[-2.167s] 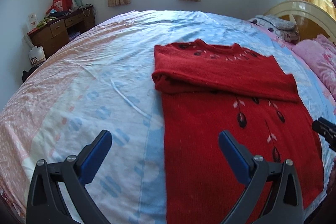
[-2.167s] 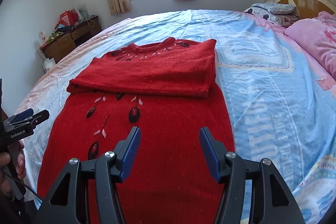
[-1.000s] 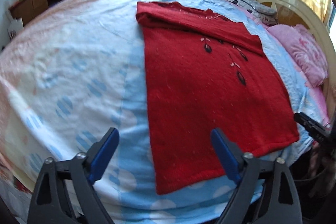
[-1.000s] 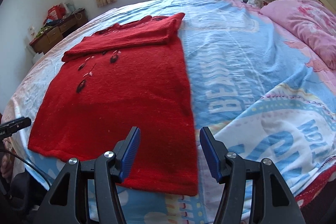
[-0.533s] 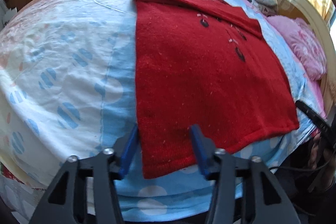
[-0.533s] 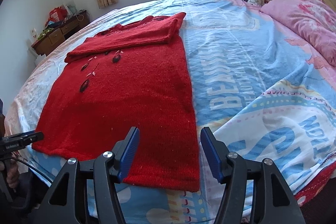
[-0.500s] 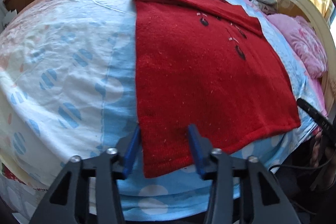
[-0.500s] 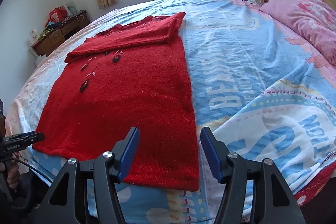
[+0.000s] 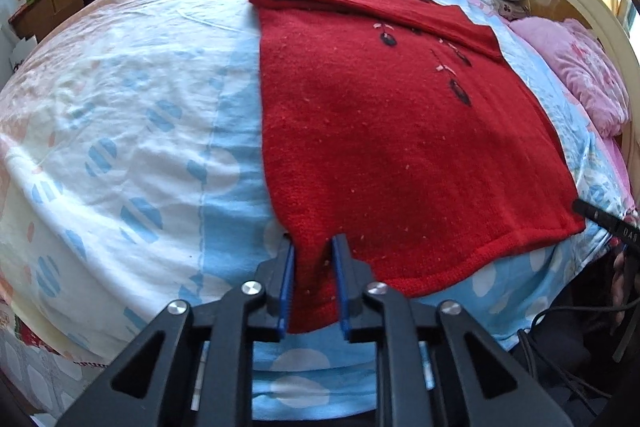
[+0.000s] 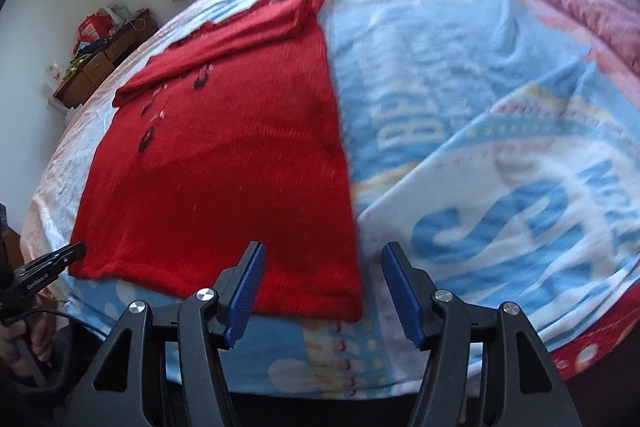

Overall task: Fold small clothes
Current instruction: 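Grasp the sweater hem with the left gripper while the right gripper grasps it too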

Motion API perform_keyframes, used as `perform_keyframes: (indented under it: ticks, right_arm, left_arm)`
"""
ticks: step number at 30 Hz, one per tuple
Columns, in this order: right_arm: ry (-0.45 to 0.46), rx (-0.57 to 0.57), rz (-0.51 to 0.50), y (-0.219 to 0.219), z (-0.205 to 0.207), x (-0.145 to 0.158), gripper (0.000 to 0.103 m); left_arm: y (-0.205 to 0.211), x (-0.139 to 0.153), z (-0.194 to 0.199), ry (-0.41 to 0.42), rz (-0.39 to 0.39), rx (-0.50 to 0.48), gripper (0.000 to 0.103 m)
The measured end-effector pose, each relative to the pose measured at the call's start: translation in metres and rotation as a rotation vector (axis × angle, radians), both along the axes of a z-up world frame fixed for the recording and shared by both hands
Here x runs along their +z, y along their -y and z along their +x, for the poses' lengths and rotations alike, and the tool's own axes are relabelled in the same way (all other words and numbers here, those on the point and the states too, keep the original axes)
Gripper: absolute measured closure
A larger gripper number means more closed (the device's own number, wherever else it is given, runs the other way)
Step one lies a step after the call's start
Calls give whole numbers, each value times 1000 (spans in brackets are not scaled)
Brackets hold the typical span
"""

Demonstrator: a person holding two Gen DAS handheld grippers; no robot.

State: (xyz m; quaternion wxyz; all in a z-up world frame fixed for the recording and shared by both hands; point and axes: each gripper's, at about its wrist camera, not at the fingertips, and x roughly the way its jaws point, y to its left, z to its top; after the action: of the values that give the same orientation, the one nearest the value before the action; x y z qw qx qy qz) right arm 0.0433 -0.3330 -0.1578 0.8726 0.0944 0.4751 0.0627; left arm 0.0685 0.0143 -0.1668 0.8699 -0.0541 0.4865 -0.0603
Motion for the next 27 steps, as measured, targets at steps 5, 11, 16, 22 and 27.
perform_keyframes:
  ticks: [5, 11, 16, 22, 27]
  right_arm:
    - [-37, 5, 35, 0, 1, -7, 68]
    - [3, 30, 13, -5, -5, 6, 94]
    - [-6, 52, 8, -9, -3, 2, 94]
    - [-7, 38, 36, -4, -1, 0, 96]
    - [78, 29, 83, 2, -7, 18, 97]
  left_arm:
    - [5, -3, 1, -18, -33, -50, 42]
    - [9, 3, -7, -12, 39, -66, 82]
    - [-1, -1, -7, -32, -15, -54, 89]
    - [-6, 0, -10, -27, -59, -31, 92]
    - [-11, 17, -11, 17, -122, -35, 94]
